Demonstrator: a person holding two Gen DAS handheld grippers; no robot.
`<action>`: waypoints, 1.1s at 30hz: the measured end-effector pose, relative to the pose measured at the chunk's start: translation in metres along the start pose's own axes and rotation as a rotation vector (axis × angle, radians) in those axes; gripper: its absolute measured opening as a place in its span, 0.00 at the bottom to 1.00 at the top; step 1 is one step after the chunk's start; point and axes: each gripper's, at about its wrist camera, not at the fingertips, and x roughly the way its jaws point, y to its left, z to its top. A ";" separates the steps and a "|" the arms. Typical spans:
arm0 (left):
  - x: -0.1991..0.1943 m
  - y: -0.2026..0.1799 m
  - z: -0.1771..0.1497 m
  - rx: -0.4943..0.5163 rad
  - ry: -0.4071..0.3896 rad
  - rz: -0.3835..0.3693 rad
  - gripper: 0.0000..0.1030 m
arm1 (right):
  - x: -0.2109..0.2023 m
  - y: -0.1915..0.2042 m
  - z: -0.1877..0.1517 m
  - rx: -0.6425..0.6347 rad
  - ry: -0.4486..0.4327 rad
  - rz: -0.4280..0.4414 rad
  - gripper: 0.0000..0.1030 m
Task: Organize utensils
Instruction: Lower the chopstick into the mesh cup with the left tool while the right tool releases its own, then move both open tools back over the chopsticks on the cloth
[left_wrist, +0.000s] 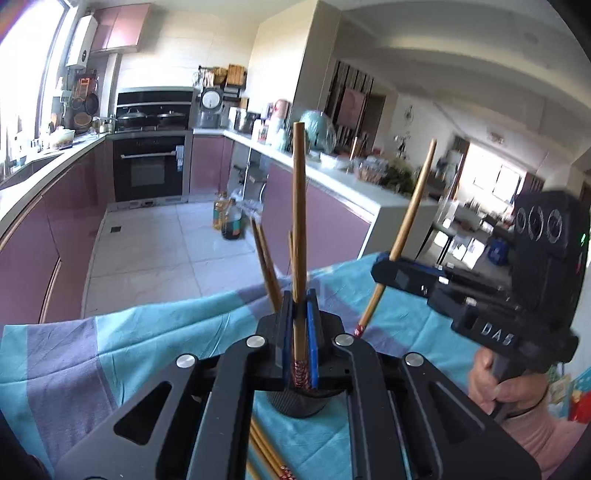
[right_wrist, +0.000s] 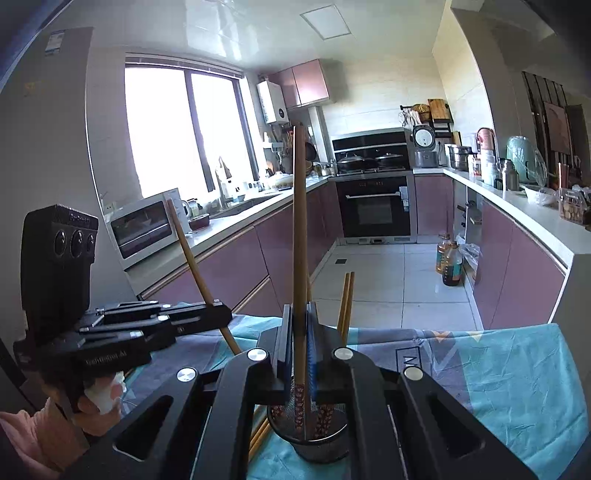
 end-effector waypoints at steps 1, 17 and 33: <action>0.004 -0.001 -0.003 0.005 0.019 0.000 0.07 | 0.004 0.000 -0.002 0.000 0.012 -0.003 0.06; 0.051 0.010 -0.022 0.013 0.207 -0.044 0.07 | 0.046 -0.001 -0.027 -0.010 0.209 -0.007 0.06; 0.079 0.022 -0.019 -0.023 0.239 -0.010 0.10 | 0.061 -0.007 -0.033 0.029 0.217 -0.001 0.08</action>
